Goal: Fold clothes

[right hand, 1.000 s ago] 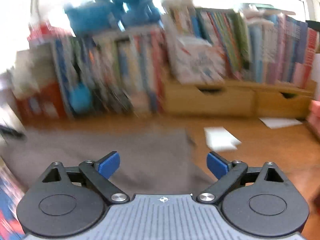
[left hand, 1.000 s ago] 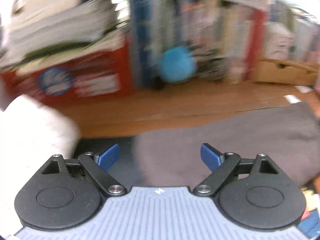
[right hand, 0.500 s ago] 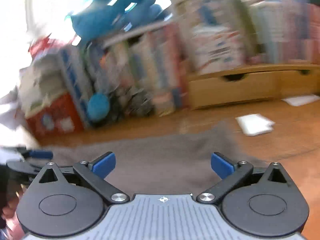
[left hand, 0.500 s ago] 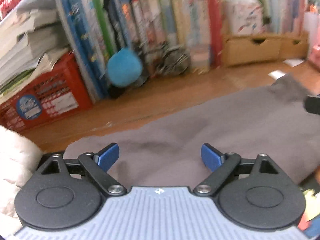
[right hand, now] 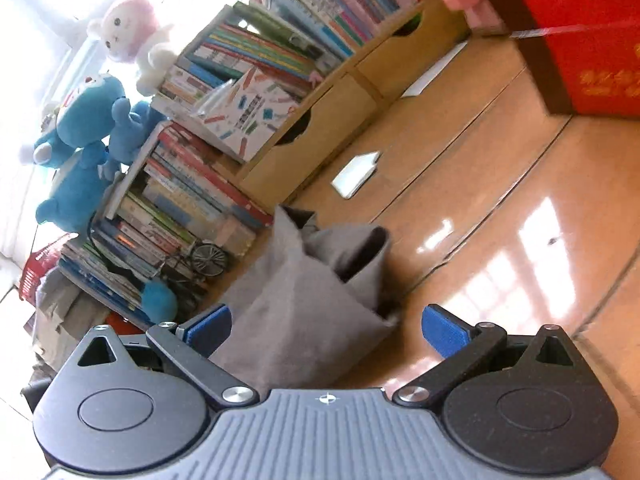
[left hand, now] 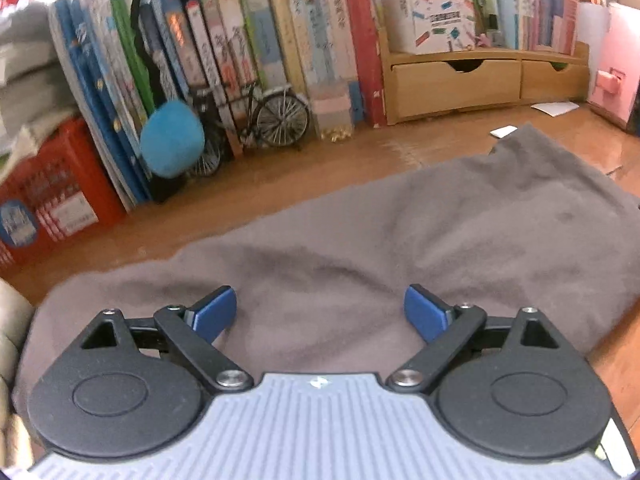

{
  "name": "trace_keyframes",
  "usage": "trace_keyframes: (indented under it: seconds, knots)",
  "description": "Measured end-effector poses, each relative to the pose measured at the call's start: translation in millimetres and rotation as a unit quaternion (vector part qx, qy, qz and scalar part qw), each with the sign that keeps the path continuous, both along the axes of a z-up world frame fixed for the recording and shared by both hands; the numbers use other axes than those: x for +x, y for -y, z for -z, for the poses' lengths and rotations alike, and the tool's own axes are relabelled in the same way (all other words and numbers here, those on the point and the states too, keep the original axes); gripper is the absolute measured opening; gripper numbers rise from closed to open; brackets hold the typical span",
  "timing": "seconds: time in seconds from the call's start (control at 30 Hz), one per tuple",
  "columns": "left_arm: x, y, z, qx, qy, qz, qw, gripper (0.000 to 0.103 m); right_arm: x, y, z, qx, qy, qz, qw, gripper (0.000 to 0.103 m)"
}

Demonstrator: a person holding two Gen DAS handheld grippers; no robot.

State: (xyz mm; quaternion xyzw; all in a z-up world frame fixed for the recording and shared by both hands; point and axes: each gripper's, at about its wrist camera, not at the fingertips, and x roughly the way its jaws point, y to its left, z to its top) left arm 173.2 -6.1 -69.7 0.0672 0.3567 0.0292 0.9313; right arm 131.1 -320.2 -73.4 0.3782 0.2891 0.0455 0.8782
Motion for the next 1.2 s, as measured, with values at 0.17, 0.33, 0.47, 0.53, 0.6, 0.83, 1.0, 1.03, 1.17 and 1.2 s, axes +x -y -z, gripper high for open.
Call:
trace_keyframes:
  seconds: [0.17, 0.33, 0.47, 0.53, 0.6, 0.83, 1.0, 1.03, 1.17, 1.2]
  knots:
    - [1, -2, 0, -0.010, -0.006, -0.006, 0.9999, 0.094, 19, -30, 0, -0.025, 0.013, -0.004, 1.000, 0.103]
    - [-4, 3, -5, 0.000, -0.002, 0.001, 1.0000, 0.084, 39, -50, 4, -0.030, -0.010, -0.009, 0.999, 0.027]
    - [-14, 15, -4, 0.055, 0.014, 0.034, 0.9978, 0.083, 37, -51, -2, -0.013, 0.024, -0.023, 0.999, 0.016]
    - [-13, 9, -4, 0.035, 0.008, 0.033, 0.9988, 0.083, 31, -54, -15, -0.020, 0.051, -0.033, 0.998, 0.016]
    - [-10, -5, -9, -0.027, -0.014, 0.035, 0.9989, 0.080, 28, -61, -32, -0.029, 0.070, -0.042, 0.996, 0.015]
    - [-31, -50, -22, -0.143, -0.046, 0.051, 0.9874, 0.081, 23, -86, -95, -0.051, 0.132, -0.105, 0.984, 0.015]
    - [-61, -103, -19, -0.205, -0.043, 0.029, 0.9774, 0.089, 28, -156, -122, -0.140, 0.167, -0.206, 0.954, 0.015]
    - [-61, -110, -11, -0.221, -0.046, 0.024, 0.9739, 0.091, 31, -171, -124, -0.141, 0.171, -0.224, 0.949, 0.015]
    - [-99, -124, -33, -0.224, -0.018, 0.021, 0.9742, 0.083, 44, -244, -122, -0.152, 0.166, -0.302, 0.926, 0.015]
    - [-112, -131, -41, -0.229, -0.007, 0.021, 0.9731, 0.083, 44, -259, -120, -0.156, 0.164, -0.321, 0.920, 0.016]
